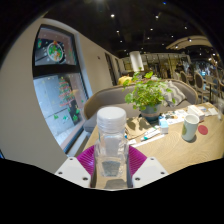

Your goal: Pour water

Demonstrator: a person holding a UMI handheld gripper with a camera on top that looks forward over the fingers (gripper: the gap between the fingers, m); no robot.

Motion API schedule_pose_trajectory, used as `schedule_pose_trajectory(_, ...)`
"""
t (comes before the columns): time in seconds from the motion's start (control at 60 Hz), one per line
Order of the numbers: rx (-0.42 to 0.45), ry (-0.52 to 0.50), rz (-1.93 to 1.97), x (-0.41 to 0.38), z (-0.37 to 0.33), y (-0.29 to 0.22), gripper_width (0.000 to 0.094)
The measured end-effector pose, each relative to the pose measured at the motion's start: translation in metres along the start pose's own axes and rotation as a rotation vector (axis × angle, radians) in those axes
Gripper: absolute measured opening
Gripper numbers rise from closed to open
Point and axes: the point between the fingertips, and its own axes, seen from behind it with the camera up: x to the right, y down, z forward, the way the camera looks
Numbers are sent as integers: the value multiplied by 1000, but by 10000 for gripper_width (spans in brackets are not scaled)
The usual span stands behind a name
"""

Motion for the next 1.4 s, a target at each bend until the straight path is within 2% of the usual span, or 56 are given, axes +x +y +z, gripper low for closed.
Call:
schedule_pose_trajectory(0.2, 63, -182, 449, 34, 4, -109, 411)
schedule_pose_trajectory(0.35, 78, -308, 852, 90, 24, -159, 409)
schedule_pose_trajectory(0.5, 89, -399, 1288, 162, 46, -178, 405)
schedule_pose_trajectory(0.65, 113, -482, 1699, 220, 70, -172, 408)
schedule_pose_trajectory(0.75, 119, -498, 1872, 245, 85, -159, 406)
schedule_pose_trajectory(0.95, 47, -466, 1869, 243, 94, -145, 407)
schedule_pose_trajectory(1.117, -3, -393, 1460, 243, 72, -158, 410)
schedule_pose_trajectory(1.217, 25, -274, 1065, 263, 76, -176, 409)
schedule_pose_trajectory(1.233, 37, -266, 1003, 272, 57, -181, 411)
schedule_pose_trajectory(1.4, 98, 12, 449, 344, 46, -200, 413)
